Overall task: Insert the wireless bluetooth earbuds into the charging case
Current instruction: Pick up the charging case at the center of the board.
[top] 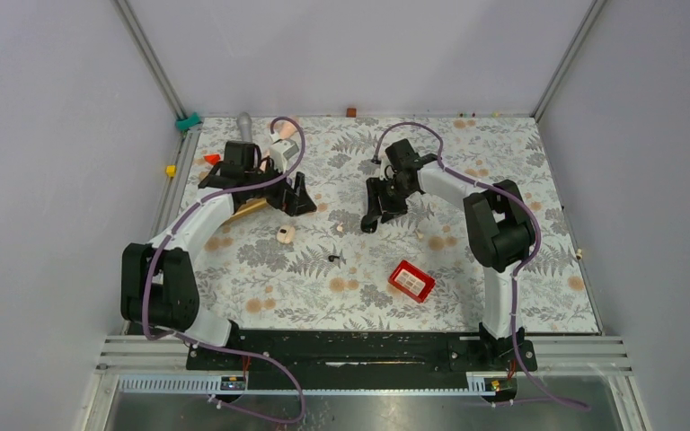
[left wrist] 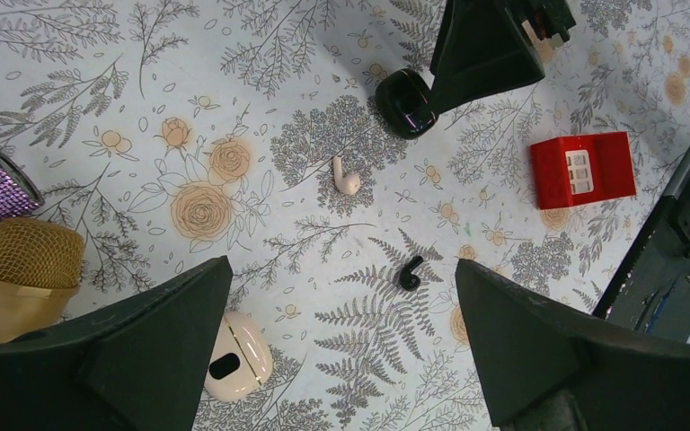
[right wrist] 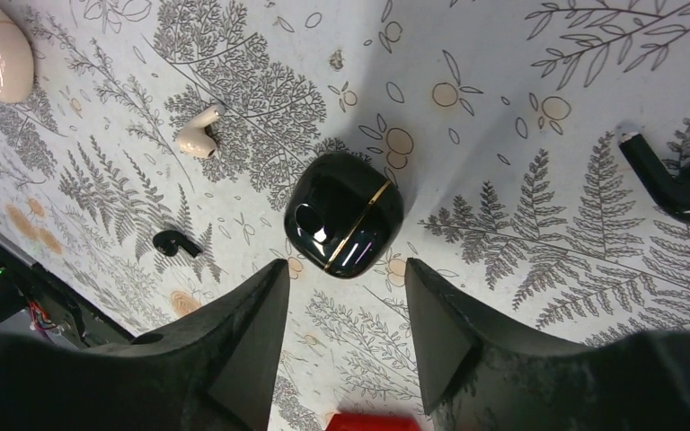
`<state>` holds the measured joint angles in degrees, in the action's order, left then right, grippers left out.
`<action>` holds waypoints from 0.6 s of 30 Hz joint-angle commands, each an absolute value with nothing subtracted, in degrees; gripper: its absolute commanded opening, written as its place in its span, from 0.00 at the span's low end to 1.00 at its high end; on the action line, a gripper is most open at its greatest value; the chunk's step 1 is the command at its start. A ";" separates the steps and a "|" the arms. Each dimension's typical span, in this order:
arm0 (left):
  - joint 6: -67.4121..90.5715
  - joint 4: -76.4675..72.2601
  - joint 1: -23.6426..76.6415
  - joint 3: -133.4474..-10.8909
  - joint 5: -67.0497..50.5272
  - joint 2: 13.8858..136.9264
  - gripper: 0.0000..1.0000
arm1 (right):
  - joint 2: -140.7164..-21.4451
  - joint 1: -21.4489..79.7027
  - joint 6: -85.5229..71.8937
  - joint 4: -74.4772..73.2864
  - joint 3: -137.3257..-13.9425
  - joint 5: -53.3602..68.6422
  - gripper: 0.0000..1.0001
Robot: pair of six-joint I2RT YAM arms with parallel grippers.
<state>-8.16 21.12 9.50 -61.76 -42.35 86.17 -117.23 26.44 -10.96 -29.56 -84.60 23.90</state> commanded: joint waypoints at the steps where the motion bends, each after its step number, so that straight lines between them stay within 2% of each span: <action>1: -11.30 21.68 9.65 -62.28 -41.08 80.84 0.99 | -114.08 26.92 -12.70 -30.59 -85.80 19.93 0.59; 12: -12.21 20.67 9.67 -59.43 -40.19 75.87 0.98 | -121.29 26.89 -15.00 -33.43 -89.79 20.34 0.66; 18: -11.81 20.43 9.65 -59.63 -40.42 75.35 0.99 | -123.99 28.24 -14.67 -36.59 -93.24 18.72 0.66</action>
